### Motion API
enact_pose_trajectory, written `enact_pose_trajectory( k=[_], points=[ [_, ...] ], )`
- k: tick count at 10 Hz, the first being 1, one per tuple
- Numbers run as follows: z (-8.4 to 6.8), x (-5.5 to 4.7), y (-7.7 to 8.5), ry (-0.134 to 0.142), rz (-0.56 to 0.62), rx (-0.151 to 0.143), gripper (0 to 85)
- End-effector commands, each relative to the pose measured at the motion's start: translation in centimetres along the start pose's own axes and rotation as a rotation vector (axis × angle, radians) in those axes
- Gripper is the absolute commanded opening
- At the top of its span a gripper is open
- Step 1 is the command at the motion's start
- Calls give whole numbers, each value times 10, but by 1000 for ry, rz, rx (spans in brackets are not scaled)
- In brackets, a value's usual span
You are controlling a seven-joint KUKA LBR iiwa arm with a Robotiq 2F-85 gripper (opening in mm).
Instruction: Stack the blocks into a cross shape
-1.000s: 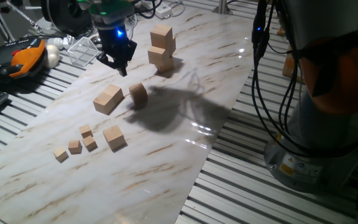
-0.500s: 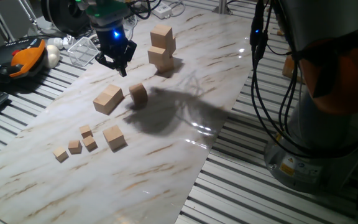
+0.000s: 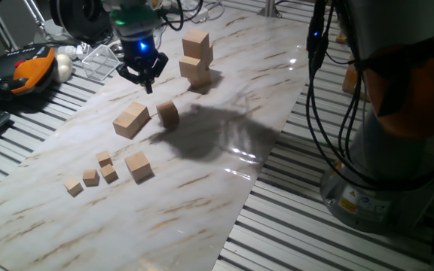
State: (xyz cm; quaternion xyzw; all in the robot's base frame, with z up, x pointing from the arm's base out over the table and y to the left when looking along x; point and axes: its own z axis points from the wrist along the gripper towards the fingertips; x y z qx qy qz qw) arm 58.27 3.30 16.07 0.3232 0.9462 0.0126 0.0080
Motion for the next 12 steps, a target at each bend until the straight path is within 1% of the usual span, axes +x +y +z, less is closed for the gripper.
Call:
enact_pose_trajectory(
  k=[1,3,4,5,6,7,8,9,10,11,12],
  points=[
    [3,-1,2,0,90,9,0],
    [5,-3,3,55,139,-4,0],
    [7,-3,4,72,153,-15,0],
    [10,-4,6,73,173,-18,0],
    [13,-7,7,52,188,-18,0],
    [15,-9,7,39,198,-22,0],
    [15,-9,9,32,210,-22,0],
    [16,-10,10,32,224,-20,0],
    [18,-11,10,40,242,-16,0],
    [22,-13,9,50,261,-19,0],
    [23,-8,13,44,294,-12,0]
  ],
)
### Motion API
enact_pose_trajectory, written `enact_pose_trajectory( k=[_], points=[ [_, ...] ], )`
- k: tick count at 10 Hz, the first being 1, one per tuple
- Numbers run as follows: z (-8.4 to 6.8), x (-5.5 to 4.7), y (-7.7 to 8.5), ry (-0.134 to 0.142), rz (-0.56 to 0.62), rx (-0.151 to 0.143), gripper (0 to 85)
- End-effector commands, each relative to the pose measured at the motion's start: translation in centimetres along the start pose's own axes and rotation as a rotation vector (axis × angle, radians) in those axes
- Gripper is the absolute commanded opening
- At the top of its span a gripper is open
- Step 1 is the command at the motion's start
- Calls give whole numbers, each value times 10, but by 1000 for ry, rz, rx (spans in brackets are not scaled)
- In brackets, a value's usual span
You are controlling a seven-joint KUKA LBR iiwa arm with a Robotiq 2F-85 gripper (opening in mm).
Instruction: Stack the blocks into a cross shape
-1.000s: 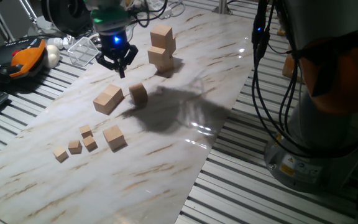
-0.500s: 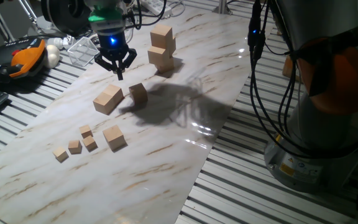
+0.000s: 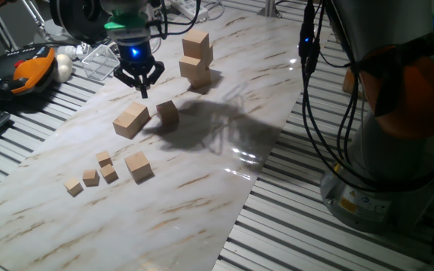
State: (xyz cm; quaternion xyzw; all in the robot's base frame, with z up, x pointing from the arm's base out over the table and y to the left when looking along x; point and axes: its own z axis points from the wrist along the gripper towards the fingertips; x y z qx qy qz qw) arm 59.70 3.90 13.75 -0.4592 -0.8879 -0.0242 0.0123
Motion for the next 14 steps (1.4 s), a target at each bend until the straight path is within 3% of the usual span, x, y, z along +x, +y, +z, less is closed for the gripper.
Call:
enact_pose_trajectory(
  k=[1,2,4,6,8,9,12,14],
  points=[
    [1,9,4,-14,33,10,0],
    [3,15,7,-18,72,12,0],
    [7,13,9,-3,237,-7,0],
    [7,7,6,-33,266,4,0],
    [7,6,6,-34,287,12,0],
    [6,7,6,-19,306,-6,0],
    [9,7,9,-39,351,-24,0],
    [12,7,11,-40,394,-28,340]
  ],
)
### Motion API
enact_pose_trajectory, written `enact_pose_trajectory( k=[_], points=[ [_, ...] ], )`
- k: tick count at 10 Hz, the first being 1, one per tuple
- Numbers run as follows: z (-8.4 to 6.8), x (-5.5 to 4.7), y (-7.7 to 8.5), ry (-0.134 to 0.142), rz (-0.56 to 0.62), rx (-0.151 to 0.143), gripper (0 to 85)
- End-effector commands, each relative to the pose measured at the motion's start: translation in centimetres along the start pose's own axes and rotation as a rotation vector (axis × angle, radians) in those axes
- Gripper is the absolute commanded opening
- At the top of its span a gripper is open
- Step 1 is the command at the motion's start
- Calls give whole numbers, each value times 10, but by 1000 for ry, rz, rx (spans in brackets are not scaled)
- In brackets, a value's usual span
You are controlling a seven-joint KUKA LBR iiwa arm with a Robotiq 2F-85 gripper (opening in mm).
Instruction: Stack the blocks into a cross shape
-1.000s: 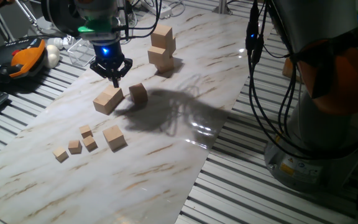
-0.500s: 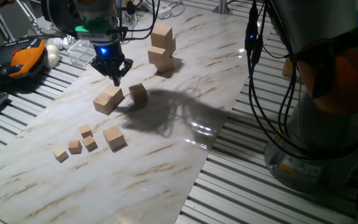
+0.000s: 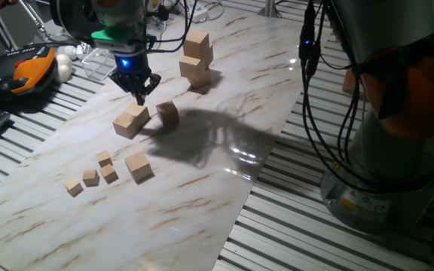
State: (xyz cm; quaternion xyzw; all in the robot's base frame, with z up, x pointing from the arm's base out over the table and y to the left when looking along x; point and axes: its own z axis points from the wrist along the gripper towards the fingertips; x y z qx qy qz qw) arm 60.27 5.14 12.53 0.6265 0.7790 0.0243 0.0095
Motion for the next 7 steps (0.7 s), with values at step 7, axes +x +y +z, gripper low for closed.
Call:
enact_pose_trajectory(
  k=[7],
  points=[
    [8,2,13,-30,172,-11,680]
  ],
)
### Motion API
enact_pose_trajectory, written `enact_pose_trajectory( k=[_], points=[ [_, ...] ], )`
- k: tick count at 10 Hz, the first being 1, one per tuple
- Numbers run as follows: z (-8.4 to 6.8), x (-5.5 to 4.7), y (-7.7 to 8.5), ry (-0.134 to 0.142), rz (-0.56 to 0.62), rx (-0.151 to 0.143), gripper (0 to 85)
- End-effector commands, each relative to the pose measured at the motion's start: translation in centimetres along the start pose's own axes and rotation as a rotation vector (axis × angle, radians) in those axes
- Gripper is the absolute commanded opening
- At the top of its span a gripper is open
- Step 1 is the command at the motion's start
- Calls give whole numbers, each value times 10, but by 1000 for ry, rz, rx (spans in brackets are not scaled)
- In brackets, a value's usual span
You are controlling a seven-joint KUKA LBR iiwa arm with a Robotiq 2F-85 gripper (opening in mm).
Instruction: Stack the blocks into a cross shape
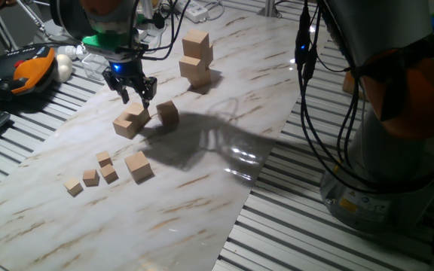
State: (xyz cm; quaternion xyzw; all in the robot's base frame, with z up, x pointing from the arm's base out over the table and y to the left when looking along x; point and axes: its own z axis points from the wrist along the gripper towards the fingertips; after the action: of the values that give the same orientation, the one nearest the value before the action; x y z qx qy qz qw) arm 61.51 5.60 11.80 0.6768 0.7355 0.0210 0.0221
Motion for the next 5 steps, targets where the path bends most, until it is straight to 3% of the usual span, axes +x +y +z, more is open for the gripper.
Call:
enact_pose_trajectory(
  k=[1,2,3,5],
  points=[
    [2,0,1,0,87,-5,680],
    [5,-1,3,5,120,-19,680],
    [8,-1,4,-5,125,-33,510],
    [12,-1,9,-21,128,-37,510]
  ],
)
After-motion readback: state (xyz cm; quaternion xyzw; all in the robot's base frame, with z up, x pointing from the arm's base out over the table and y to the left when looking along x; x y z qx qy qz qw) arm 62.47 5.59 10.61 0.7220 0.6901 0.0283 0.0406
